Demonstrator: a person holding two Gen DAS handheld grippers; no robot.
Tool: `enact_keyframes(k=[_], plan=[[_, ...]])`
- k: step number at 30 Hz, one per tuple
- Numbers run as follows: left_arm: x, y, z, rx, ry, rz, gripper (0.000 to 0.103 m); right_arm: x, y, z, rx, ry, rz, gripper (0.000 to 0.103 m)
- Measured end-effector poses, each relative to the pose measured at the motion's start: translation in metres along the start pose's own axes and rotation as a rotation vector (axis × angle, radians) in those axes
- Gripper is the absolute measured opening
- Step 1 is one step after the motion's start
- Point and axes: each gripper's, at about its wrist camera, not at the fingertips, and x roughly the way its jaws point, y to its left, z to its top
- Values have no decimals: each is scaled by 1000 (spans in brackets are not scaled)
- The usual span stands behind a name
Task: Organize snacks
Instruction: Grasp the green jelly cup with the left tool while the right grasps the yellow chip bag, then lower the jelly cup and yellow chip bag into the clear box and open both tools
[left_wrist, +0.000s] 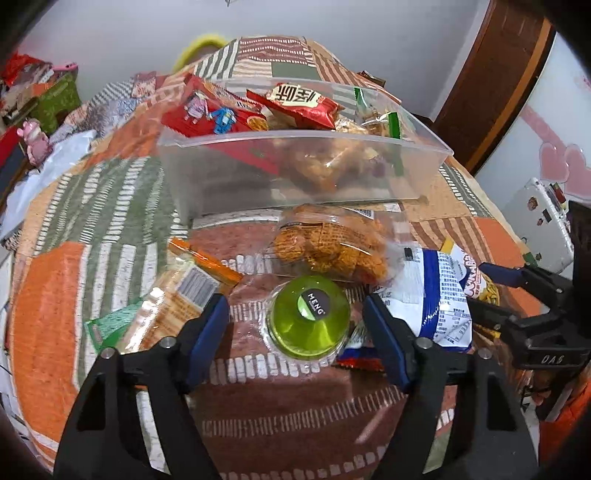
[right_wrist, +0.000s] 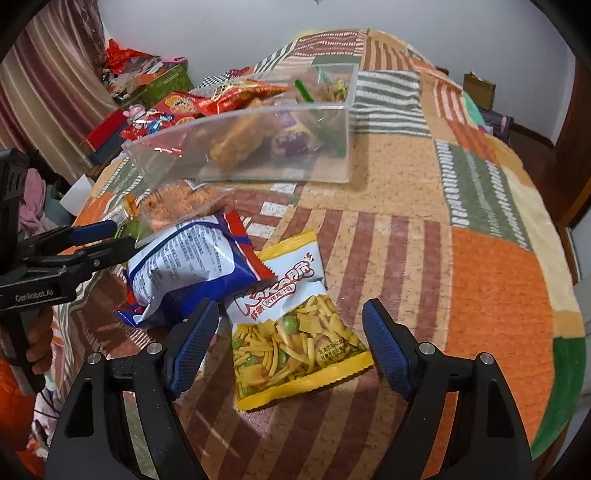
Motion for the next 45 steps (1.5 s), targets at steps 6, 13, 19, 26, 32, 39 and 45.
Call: enact_keyframes(k=[6, 13, 19, 26, 32, 39, 45], plan=[[15, 7, -1, -37, 28, -23, 62, 6, 2, -3, -41, 1, -5, 77], [17, 4, -3, -11, -4, -8, 53, 6, 8, -9, -95, -1, -31, 60], [12, 6, -7, -17, -12, -16, 48, 2, 4, -10, -71, -19, -35, 49], [6, 6, -8, -13, -12, -8, 48, -7, -7, -9, -9, -47, -40, 40], [-12, 6, -8, -10, -40, -7, 48, -20, -18, -5, 34, -80, -52, 33], [-41, 2, 4, -4, -114, -14, 48, -31, -20, 5, 50, -130, -48, 32], [-62, -3, 24, 13, -186, -32, 48, -44, -15, 26, 43, -193, -29, 32]])
